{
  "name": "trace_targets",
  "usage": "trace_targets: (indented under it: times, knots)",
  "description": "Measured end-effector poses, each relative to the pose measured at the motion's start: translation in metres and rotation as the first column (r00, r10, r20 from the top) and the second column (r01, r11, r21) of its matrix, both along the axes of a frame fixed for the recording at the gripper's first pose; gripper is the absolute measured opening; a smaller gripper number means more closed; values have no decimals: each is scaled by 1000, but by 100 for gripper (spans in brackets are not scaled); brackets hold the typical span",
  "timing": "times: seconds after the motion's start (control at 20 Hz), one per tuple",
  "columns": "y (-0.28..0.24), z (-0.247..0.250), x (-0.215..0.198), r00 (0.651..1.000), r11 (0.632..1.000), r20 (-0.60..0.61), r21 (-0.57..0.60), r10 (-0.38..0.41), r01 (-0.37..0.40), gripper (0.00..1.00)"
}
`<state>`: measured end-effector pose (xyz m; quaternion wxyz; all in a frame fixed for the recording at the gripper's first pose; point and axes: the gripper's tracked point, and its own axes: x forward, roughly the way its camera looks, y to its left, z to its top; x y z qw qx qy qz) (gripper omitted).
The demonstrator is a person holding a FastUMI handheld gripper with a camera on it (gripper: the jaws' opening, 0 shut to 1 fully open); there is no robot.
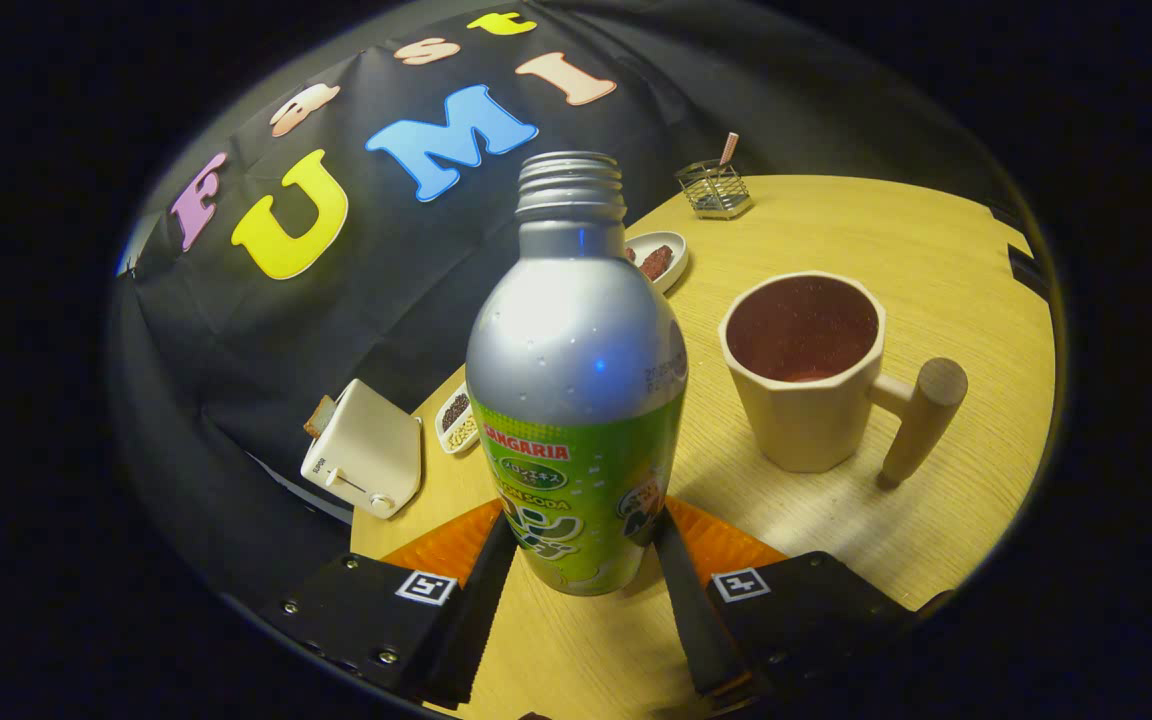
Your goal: Take the bottle from table, then pour the juice into the cup, finally place the bottle on the coaster
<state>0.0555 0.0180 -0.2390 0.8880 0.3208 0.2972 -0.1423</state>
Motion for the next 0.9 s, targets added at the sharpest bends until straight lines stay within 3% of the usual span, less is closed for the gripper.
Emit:
trace_targets:
  times: [0.55, 0.9]
  knots:
    - [-9, 0, 40, 999, 980, 27, -199, 22, -16, 78]
    - [-16, -8, 62, 998, 943, 7, -328, 61, -55, 78]
